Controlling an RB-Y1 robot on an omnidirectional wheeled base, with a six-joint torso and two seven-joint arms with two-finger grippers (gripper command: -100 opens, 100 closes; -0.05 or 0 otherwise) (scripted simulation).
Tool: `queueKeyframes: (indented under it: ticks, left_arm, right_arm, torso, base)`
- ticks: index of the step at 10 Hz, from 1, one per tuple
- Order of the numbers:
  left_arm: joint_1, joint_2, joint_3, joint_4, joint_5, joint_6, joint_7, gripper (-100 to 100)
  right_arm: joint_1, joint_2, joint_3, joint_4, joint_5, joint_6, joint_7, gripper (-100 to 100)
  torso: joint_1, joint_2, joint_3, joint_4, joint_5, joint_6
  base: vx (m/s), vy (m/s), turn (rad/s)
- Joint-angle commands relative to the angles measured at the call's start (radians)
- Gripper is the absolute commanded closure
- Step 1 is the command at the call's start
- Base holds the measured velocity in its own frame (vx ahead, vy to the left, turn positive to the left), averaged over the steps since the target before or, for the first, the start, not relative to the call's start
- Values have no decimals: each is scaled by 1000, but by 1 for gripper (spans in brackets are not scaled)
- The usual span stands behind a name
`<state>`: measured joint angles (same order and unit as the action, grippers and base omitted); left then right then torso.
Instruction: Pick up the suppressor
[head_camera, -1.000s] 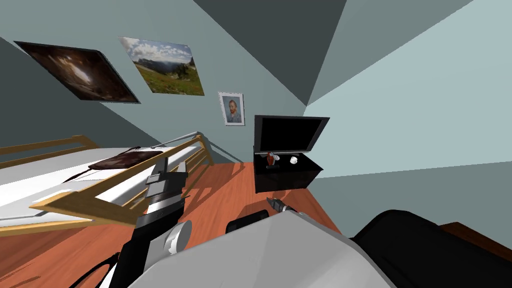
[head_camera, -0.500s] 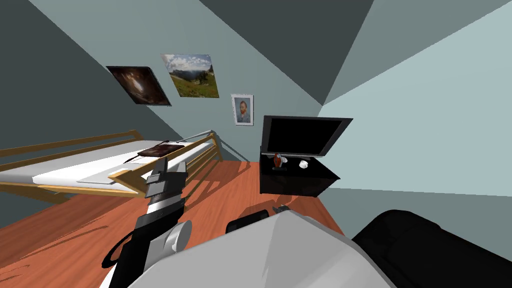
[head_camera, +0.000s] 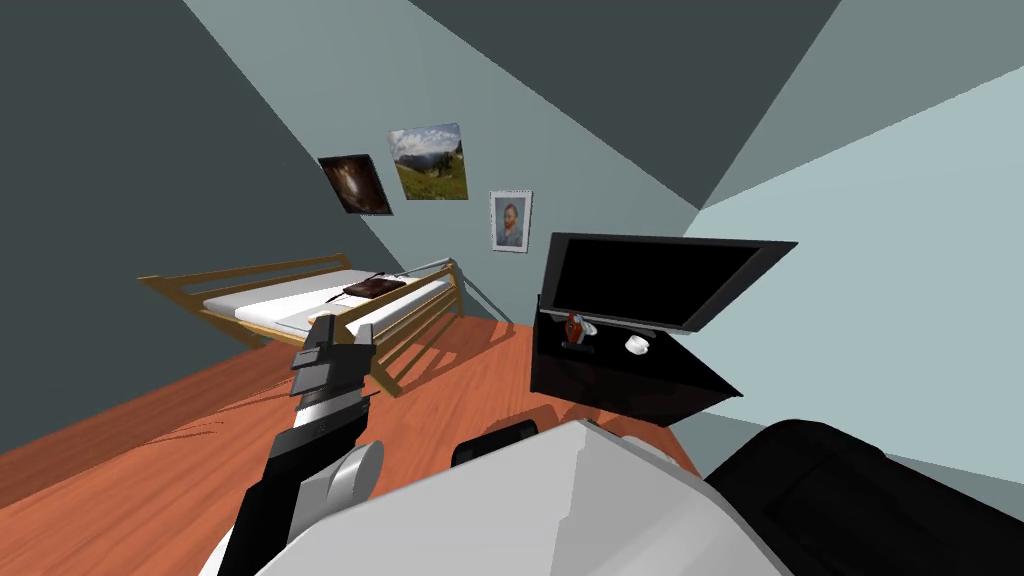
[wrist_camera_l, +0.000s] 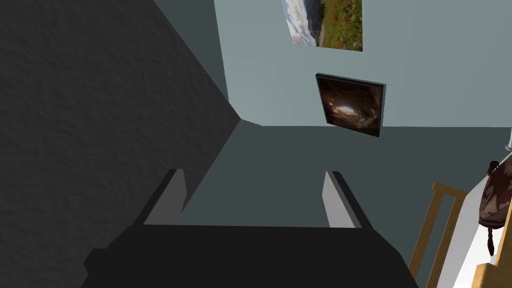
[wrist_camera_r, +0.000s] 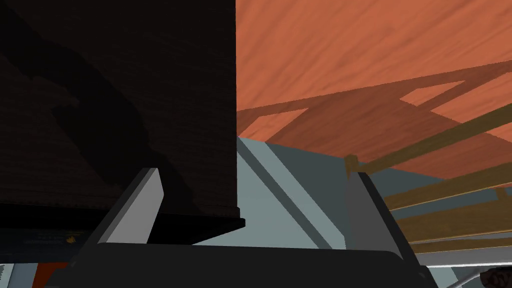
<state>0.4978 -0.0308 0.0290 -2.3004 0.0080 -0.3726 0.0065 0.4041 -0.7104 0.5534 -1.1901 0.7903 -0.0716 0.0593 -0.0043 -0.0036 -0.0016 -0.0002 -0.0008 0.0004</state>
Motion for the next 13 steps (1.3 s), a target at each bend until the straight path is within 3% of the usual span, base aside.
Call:
queueKeyframes:
  ticks: [1, 2, 5, 6, 7, 8, 9, 10, 13]
  left_arm:
    - [0, 0, 0, 0, 0, 0, 0, 0]
    - [0, 0, 0, 0, 0, 0, 0, 0]
    - [0, 0, 0, 0, 0, 0, 0, 0]
    - [0, 0, 0, 0, 0, 0, 0, 0]
    - [0, 0, 0, 0, 0, 0, 0, 0]
    - [0, 0, 0, 0, 0, 0, 0, 0]
    - [0, 0, 0, 0, 0, 0, 0, 0]
    - [0, 0, 0, 0, 0, 0, 0, 0]
    - [0, 0, 0, 0, 0, 0, 0, 0]
  right_arm:
    - [-5, 2, -6, 50, 22, -3, 20, -100]
    - [-5, 2, -6, 56, 22, -3, 20, -100]
    - [-24, -55, 31, 136, 78, 32, 44, -100]
    - [-24, -55, 31, 135, 78, 32, 44, -100]
    - [-34, -82, 48, 179, 103, 48, 56, -100]
    - [-34, -82, 48, 179, 103, 48, 56, -100]
    - [-44, -106, 65, 216, 126, 62, 68, -100]
    - [-44, -106, 65, 216, 126, 62, 68, -100]
    - [-70, -168, 109, 309, 184, 94, 100, -100]
  torso:
    - [0, 0, 0, 0, 0, 0]
    - [1, -2, -1, -1, 0, 1]
    - [3, 1, 0, 0, 1, 1]
    - [3, 0, 0, 0, 1, 1]
    - [3, -1, -1, 0, 0, 1]
    - [2, -2, -1, -1, 1, 1]
    - [1, -2, -1, -1, 0, 1]
    - [0, -4, -2, -1, 0, 0]
    - [-5, -4, -3, -1, -1, 0]
  base:
    - [71, 13, 113]
    - [14, -5, -4]
    - [10, 31, 213]
    - [34, 18, 162]
    - [56, 16, 224]
    - [57, 4, 256]
    - [79, -17, 342]
    - [56, -70, 312]
    - [87, -86, 390]
